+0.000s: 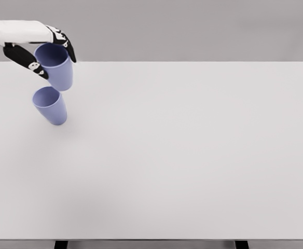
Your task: Place the right cup on the left cup with left arm
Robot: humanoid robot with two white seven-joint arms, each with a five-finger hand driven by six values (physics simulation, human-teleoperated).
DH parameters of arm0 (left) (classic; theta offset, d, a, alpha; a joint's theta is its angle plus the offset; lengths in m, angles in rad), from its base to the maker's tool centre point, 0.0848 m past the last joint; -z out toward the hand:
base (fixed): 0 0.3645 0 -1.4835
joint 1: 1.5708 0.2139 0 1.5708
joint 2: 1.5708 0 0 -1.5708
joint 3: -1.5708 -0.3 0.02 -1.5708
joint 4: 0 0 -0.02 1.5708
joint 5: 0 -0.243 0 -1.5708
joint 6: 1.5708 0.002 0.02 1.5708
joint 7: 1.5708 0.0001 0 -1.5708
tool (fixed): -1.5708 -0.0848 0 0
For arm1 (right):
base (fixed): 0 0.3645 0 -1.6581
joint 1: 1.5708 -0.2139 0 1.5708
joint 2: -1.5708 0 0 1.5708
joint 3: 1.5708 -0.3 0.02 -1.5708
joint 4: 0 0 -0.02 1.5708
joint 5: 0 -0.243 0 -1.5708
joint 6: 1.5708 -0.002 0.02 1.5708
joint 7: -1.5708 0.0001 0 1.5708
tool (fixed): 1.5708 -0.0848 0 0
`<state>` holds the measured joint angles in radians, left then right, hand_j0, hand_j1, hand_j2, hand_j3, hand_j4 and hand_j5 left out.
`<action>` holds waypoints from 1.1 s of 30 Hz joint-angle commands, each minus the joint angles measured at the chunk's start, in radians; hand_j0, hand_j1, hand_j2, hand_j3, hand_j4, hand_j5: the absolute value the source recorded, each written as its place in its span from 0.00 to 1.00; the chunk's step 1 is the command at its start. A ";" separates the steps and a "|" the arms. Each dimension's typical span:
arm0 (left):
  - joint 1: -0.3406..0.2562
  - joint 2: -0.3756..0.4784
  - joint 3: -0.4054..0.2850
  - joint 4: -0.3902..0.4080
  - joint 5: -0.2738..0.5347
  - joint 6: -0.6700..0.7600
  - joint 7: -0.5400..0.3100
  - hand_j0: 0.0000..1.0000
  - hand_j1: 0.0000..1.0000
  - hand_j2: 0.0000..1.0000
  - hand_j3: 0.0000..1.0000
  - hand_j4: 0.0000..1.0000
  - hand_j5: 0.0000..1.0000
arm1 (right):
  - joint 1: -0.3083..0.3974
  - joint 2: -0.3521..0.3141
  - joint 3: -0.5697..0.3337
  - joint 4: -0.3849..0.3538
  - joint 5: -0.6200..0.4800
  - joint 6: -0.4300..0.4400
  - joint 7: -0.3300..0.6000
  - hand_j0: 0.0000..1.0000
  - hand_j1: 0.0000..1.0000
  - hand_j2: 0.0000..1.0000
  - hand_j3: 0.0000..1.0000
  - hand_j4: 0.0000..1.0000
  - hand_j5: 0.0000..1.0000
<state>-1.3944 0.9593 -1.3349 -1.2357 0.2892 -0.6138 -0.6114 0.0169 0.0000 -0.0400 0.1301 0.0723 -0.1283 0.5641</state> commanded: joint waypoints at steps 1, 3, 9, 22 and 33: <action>0.000 0.001 -0.003 0.030 0.007 0.003 0.001 0.62 0.62 0.62 0.62 0.62 0.62 | 0.000 0.000 0.000 0.000 0.001 -0.001 0.000 1.00 1.00 1.00 1.00 1.00 1.00; 0.002 0.002 -0.004 0.044 0.004 0.003 0.001 0.62 0.62 0.62 0.62 0.62 0.62 | 0.000 0.000 0.000 0.000 0.001 -0.001 0.000 1.00 1.00 1.00 1.00 1.00 1.00; 0.002 0.033 -0.006 0.047 0.007 0.003 0.001 0.63 0.63 0.63 0.63 0.63 0.63 | 0.000 0.000 0.000 0.000 0.001 -0.001 0.000 1.00 1.00 1.00 1.00 1.00 1.00; 0.028 0.036 -0.006 0.127 0.022 0.003 0.001 0.63 0.63 0.63 0.63 0.63 0.63 | 0.000 0.000 0.000 0.000 0.001 -0.001 0.000 1.00 1.00 1.00 1.00 1.00 1.00; 0.055 0.036 -0.006 0.116 0.045 0.003 0.001 0.64 0.64 0.64 0.64 0.64 0.64 | 0.000 0.000 0.000 0.000 0.001 -0.001 0.000 1.00 1.00 1.00 1.00 1.00 1.00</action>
<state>-1.3392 0.9950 -1.3429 -1.1189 0.3236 -0.6139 -0.6114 0.0169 0.0000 -0.0400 0.1301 0.0723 -0.1283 0.5641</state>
